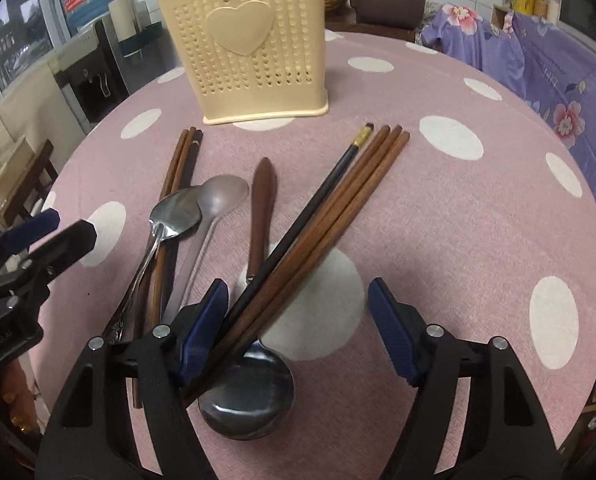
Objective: Organize utensils
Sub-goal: 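Move the right tool toward the utensils lying before the cream basket, then close the right tool on the wooden-handled spoon's handle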
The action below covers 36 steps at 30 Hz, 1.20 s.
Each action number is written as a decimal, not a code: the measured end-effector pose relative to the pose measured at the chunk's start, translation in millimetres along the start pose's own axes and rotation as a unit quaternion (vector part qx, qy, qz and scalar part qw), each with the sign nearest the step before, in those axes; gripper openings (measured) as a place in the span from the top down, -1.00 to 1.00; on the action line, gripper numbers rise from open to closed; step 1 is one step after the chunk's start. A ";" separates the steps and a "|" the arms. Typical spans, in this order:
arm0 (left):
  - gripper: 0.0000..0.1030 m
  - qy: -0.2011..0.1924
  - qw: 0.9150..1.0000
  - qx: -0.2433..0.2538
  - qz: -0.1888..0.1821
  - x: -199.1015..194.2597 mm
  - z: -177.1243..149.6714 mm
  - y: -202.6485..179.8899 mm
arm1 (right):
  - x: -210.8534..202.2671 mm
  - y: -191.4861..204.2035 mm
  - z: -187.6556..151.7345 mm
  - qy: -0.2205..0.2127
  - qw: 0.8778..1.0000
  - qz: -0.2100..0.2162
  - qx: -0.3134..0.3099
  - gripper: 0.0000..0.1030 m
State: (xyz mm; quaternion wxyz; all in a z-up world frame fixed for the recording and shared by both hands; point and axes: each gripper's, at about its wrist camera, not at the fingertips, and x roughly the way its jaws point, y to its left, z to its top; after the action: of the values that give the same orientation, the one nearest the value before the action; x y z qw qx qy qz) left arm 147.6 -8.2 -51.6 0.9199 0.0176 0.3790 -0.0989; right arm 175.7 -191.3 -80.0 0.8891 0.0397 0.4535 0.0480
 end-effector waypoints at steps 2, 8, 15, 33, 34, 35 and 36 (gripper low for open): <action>-0.47 0.005 1.000 -0.002 -0.005 1.8 -1.2 0.7 | -5.2 -12.2 -0.6 0.001 1.000 0.000 0.015 -0.32; -0.47 0.023 1.000 -0.005 -0.011 12.7 -4.0 -1.2 | -17.7 -52.8 -1.1 0.005 0.999 -0.021 0.046 -0.29; -0.47 0.029 0.999 0.011 -0.012 15.3 -1.8 -8.2 | -22.0 -88.8 -2.4 0.003 0.995 -0.086 0.049 -0.29; 0.45 0.058 0.998 0.036 0.001 36.3 1.2 -28.2 | -34.2 -87.0 -0.9 -0.050 0.995 -0.074 0.047 -0.29; 0.58 0.057 0.998 0.032 0.003 36.4 1.7 -26.8 | -34.2 -88.3 -1.1 -0.051 0.995 -0.074 0.049 -0.29; 0.63 0.055 0.998 0.026 0.002 35.4 1.1 -24.7 | -34.6 -89.3 -1.2 -0.052 0.995 -0.073 0.052 -0.29; 0.75 0.054 0.998 0.023 0.003 34.5 1.3 -22.6 | -35.0 -90.4 -1.2 -0.053 0.995 -0.072 0.054 -0.29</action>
State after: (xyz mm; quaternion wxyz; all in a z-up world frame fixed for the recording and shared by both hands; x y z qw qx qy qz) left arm 168.0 -36.3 -73.9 0.8977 0.0454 0.4256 -0.1043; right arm 158.7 -285.2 -63.0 0.9097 0.0572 0.4092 -0.0428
